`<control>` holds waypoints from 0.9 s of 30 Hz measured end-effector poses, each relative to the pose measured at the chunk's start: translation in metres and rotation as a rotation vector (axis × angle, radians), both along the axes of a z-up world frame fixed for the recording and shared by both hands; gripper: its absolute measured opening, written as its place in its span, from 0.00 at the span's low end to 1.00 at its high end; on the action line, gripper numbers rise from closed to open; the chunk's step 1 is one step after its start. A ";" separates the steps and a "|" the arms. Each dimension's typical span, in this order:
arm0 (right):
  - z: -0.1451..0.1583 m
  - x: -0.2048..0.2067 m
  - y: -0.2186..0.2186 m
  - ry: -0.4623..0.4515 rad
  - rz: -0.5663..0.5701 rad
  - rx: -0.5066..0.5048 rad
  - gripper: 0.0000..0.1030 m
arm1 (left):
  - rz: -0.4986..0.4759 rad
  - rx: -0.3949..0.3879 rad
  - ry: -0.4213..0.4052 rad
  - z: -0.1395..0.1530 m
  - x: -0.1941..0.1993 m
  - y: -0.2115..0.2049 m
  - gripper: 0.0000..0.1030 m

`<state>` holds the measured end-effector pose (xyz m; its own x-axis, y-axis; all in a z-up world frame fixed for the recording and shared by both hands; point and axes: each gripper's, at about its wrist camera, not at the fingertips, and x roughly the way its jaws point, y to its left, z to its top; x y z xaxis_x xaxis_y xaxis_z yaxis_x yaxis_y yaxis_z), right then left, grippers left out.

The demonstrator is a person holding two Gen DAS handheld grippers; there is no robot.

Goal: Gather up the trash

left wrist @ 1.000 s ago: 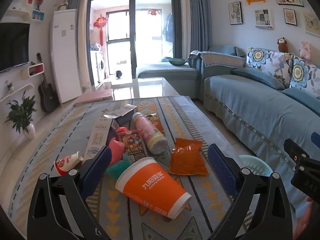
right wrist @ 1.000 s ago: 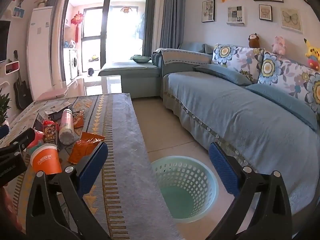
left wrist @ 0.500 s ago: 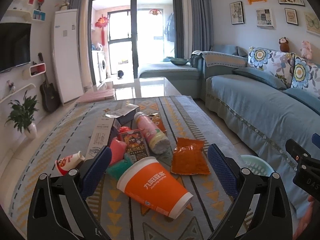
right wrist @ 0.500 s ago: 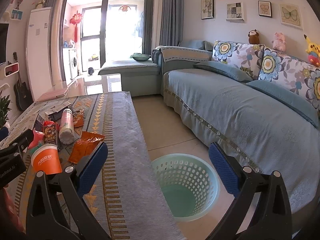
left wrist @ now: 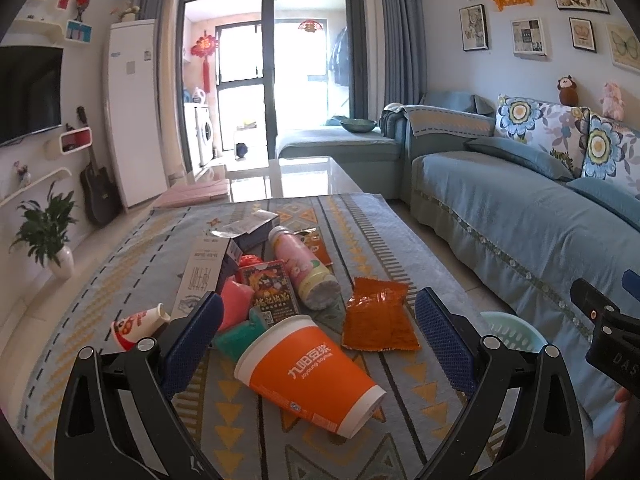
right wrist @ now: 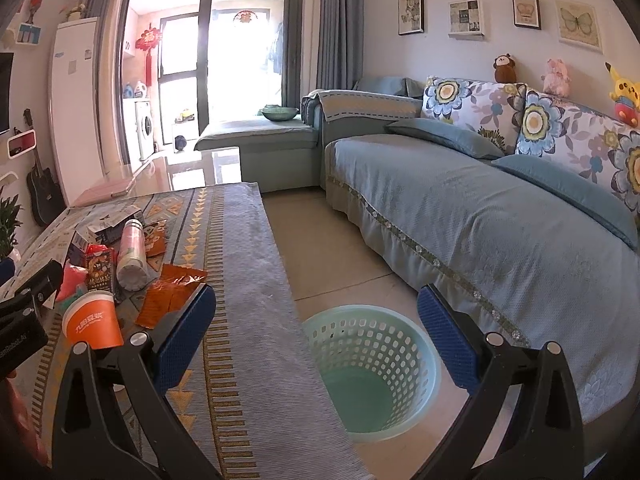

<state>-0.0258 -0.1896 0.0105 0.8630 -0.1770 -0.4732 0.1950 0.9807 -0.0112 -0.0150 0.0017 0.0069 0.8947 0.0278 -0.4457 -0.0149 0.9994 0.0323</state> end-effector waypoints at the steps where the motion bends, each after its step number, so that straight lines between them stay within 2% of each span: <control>1: 0.000 0.000 -0.001 0.002 0.001 0.004 0.93 | -0.003 -0.003 0.001 0.000 0.000 0.001 0.91; 15: -0.002 0.003 0.000 0.007 -0.026 -0.018 0.92 | -0.028 -0.014 0.038 0.000 0.003 -0.005 0.91; 17: -0.002 0.005 0.002 0.018 -0.032 -0.031 0.84 | -0.010 -0.019 0.044 0.004 0.001 0.001 0.91; 19: -0.005 0.008 0.003 0.038 -0.016 -0.029 0.72 | -0.005 -0.065 0.068 0.010 0.003 0.016 0.91; 20: -0.007 0.009 0.004 0.047 -0.008 -0.024 0.70 | -0.003 -0.099 0.075 0.014 0.003 0.027 0.91; 24: -0.012 0.013 0.013 0.080 0.041 -0.028 0.44 | 0.039 -0.174 0.115 0.020 0.007 0.086 0.91; 27: -0.015 0.013 0.024 0.081 0.073 -0.048 0.42 | 0.119 -0.188 0.143 0.013 0.011 0.136 0.91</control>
